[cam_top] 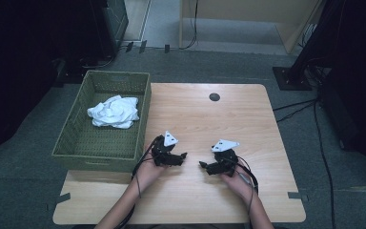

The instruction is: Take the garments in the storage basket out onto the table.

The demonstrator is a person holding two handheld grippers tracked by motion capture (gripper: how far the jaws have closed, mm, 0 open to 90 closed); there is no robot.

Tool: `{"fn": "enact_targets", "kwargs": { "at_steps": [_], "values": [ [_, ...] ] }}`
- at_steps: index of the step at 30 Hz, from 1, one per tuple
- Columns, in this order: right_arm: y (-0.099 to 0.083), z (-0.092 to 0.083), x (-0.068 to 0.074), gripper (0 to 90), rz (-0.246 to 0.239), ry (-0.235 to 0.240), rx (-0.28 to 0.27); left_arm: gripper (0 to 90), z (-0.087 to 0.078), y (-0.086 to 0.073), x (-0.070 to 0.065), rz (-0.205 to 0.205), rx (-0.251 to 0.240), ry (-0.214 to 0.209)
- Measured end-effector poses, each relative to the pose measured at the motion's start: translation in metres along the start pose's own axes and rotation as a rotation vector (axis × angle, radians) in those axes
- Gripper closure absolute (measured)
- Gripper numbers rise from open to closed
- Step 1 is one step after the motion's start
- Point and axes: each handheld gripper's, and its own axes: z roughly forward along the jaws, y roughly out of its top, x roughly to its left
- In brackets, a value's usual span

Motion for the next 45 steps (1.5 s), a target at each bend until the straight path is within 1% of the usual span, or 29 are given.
{"fn": "enact_targets", "kwargs": {
  "at_steps": [2, 3, 5, 8, 19, 24, 34, 40, 43, 44, 45],
  "values": [
    [-0.0002, -0.0002, 0.0002, 15.8, -0.001, 0.000, 0.000, 21.4, 0.0008, 0.0002, -0.0017, 0.002, 0.002, 0.023],
    [-0.0002, -0.0002, 0.0002, 15.8, -0.001, -0.001, 0.000, 21.4, 0.0011, 0.0004, -0.0029, 0.013, 0.008, 0.032],
    [-0.0002, -0.0002, 0.0002, 15.8, 0.000, -0.001, 0.000, 21.4, 0.0011, 0.0005, -0.0029, 0.011, 0.008, 0.034],
    [-0.0003, -0.0003, 0.0001, 15.7, 0.000, -0.001, 0.000, 21.4, 0.0009, 0.0001, -0.0030, -0.009, 0.004, 0.053],
    [0.0002, 0.0003, -0.0006, 15.8, 0.003, -0.004, 0.000, 21.4, 0.0024, 0.0013, -0.0036, -0.008, 0.003, 0.052],
    [0.0003, 0.0004, -0.0006, 15.8, 0.003, -0.004, 0.000, 21.4, 0.0032, 0.0024, -0.0039, 0.006, 0.008, 0.043],
    [0.0003, 0.0004, -0.0006, 15.8, 0.004, -0.004, 0.000, 21.4, 0.0036, 0.0025, -0.0036, 0.011, 0.005, 0.033],
    [0.0003, 0.0004, -0.0006, 15.8, 0.004, -0.004, 0.000, 21.4, 0.0027, 0.0020, -0.0031, 0.008, 0.008, 0.039],
    [0.0003, 0.0004, -0.0006, 15.8, 0.004, -0.004, 0.000, 21.4, 0.0012, 0.0030, -0.0028, -0.014, 0.026, 0.059],
    [0.0003, 0.0004, -0.0006, 15.8, 0.004, -0.004, 0.000, 21.4, 0.0012, 0.0030, -0.0028, -0.014, 0.026, 0.059],
    [0.0003, 0.0004, -0.0006, 15.8, 0.004, -0.004, 0.000, 21.4, 0.0001, 0.0041, -0.0023, -0.026, 0.038, 0.059]
  ]
}}
